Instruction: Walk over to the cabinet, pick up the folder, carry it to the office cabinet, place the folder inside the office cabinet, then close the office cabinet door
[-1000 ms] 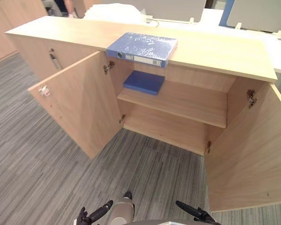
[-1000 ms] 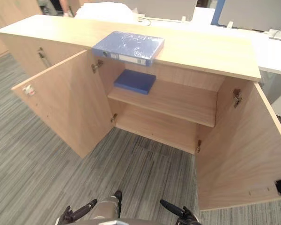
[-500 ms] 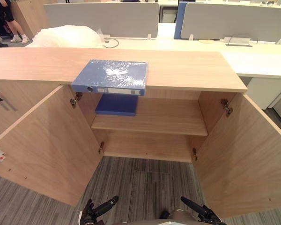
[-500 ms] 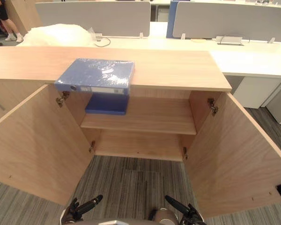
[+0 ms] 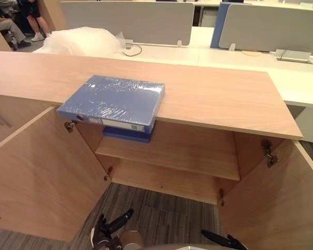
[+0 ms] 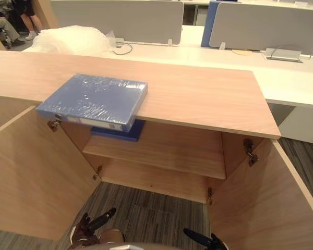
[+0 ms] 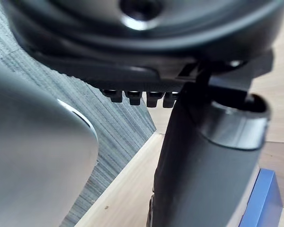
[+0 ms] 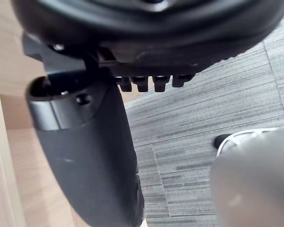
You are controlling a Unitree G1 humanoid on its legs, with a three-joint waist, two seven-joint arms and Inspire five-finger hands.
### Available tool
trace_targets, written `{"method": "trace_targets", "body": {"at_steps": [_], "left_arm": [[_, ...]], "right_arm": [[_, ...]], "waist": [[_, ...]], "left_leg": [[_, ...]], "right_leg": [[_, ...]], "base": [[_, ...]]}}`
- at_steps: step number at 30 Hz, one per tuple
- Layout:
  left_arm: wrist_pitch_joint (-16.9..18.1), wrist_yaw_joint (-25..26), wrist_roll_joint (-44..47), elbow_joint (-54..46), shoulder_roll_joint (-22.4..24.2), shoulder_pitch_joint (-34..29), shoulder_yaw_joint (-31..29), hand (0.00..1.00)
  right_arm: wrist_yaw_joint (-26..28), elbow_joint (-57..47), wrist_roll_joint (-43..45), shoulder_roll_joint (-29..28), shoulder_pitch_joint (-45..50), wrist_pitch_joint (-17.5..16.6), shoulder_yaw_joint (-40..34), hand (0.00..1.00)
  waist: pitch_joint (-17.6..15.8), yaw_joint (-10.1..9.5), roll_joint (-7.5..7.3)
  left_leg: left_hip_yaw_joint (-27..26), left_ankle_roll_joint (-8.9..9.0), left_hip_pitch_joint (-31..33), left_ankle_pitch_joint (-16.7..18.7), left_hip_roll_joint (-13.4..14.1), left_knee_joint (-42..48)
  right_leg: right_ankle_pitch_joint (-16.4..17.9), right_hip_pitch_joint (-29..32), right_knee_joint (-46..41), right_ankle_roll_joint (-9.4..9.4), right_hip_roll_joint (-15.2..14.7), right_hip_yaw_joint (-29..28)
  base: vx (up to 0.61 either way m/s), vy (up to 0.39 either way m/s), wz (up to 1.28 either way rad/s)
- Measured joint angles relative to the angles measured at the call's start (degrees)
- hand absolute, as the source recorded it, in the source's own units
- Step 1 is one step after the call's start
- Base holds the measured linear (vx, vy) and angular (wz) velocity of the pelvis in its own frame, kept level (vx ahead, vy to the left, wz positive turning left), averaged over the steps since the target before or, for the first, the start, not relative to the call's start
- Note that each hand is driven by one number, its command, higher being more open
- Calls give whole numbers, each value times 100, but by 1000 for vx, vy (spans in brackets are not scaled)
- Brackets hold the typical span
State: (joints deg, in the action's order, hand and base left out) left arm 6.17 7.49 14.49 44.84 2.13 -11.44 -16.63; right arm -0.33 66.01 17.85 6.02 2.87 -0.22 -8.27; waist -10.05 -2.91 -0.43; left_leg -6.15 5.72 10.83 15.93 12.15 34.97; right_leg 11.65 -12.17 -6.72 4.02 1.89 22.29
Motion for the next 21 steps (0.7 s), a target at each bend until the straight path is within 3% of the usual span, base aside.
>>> {"method": "trace_targets", "body": {"at_steps": [1,2,3,5,8,14,18,21], "left_arm": [[-3,10,-1,-7,-1,-9,45,100],[-7,0,14,-90,58,-109,98,100],[-9,0,89,-136,94,-184,220,100],[-54,-51,415,-356,-68,-246,295,100],[-49,-81,834,-724,-82,-386,320,100],[-41,-100,1687,-1803,-47,-630,462,100],[-13,132,1607,-2619,2,-794,692,100],[2,149,1215,-3033,0,-861,885,100]], "right_arm": [[4,-4,0,-35,-32,-7,59,100],[17,-13,-1,-35,-47,6,54,100],[28,-38,-23,-6,-45,2,57,100],[41,-41,-250,-246,-70,1,86,100],[108,-57,-258,-380,3,2,106,100],[156,-129,-506,-388,13,16,184,100],[158,-224,-663,-267,8,25,471,100],[158,-224,-663,-241,-1,30,554,100]], "waist": [[1,5,8],[60,5,134],[109,4,275],[180,13,-58],[291,-8,-224],[307,-8,-192],[291,-12,-62],[292,-25,-48]], "left_leg": [[169,-7,-26,-180,-209,-606],[464,-81,-144,-951,-393,-1481],[614,-106,-165,-1495,-439,-1809],[544,-172,-534,-1566,-708,-2299],[532,-283,-896,-1814,-937,-2980],[530,-341,-1388,-2270,-1034,-4000],[548,-361,-1358,-2295,-1061,-4032],[611,-359,-1287,-2347,-1139,-4035]], "right_leg": [[-2,-24,-6,-83,-69,-69],[22,-73,7,-193,-41,-161],[53,-105,19,-252,34,-211],[138,-205,-36,-401,-311,-223],[129,-206,-138,-452,-527,-255],[76,-181,-217,-540,-616,-393],[91,-174,-188,-563,-629,-378],[216,-174,-124,-654,-680,-309]], "base": [[259,150,-36],[263,169,-33],[249,173,-16],[229,134,9],[172,65,14],[52,23,3],[-36,5,2],[-66,-15,11]]}}
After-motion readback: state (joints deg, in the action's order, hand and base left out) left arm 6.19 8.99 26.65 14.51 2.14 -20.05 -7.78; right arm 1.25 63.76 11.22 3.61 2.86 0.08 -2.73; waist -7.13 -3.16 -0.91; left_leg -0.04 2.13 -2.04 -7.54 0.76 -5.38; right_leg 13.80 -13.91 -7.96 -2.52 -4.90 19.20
